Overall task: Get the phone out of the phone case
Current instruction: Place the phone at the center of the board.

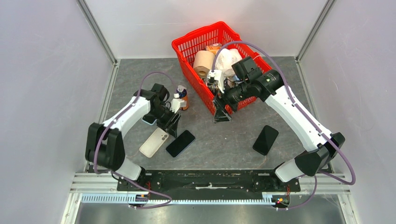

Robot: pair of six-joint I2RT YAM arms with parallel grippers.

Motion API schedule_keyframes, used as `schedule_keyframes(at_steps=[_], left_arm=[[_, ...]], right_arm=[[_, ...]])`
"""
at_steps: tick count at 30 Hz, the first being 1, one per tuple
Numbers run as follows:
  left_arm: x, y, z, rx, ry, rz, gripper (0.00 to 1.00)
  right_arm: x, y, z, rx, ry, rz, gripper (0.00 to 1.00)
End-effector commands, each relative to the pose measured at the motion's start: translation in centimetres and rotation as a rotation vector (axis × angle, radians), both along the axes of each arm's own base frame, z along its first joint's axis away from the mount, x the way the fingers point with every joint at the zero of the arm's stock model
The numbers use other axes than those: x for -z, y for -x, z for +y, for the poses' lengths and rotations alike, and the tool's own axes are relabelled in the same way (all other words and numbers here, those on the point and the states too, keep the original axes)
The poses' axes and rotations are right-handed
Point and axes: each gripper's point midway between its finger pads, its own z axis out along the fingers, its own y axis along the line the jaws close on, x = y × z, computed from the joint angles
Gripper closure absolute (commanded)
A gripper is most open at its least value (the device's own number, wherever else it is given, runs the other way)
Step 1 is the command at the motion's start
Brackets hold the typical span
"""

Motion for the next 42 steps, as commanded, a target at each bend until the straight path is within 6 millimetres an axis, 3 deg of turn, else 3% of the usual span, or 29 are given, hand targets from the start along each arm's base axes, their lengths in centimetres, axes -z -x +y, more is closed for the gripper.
schedule_keyframes(at_steps=[1,2,5,10,14,21,24,32,42], left_arm=[[-2.0,1.2,2.0,0.112,-0.031,-0.125,0.49],[-2.5,1.0,2.3,0.113,-0.041,-0.163,0.48],[-4.4,-0.4,3.3,0.066,-0.054,-0.298,0.47],[-7.6,-4.5,5.8,-0.114,-0.112,-0.555,0.27],[-7.9,-6.9,8.2,-0.224,-0.17,-0.631,0.17],[-5.0,-10.8,12.3,-0.319,-0.269,-0.581,0.12],[-3.0,-12.4,13.0,-0.315,-0.282,-0.545,0.12],[1.3,-16.0,13.6,-0.279,-0.328,-0.487,0.1],[3.3,-17.8,13.2,-0.237,-0.31,-0.442,0.09]], right_arm=[[-1.0,-0.7,0.3,0.016,-0.025,-0.034,0.07],[-1.0,-0.9,0.3,0.025,-0.022,-0.035,0.03],[-0.9,-1.2,0.2,0.045,-0.012,-0.039,0.03],[-0.9,-0.8,0.5,0.045,-0.029,-0.003,0.03],[-1.0,-1.3,0.3,0.083,-0.033,0.023,0.03],[-1.8,-1.6,-0.6,0.105,-0.066,0.022,0.03],[-1.7,-1.5,-1.0,0.121,-0.071,0.018,0.03],[-1.9,-0.9,-1.7,0.125,-0.093,0.016,0.03],[-1.6,-1.0,-2.0,0.136,-0.1,0.02,0.03]])
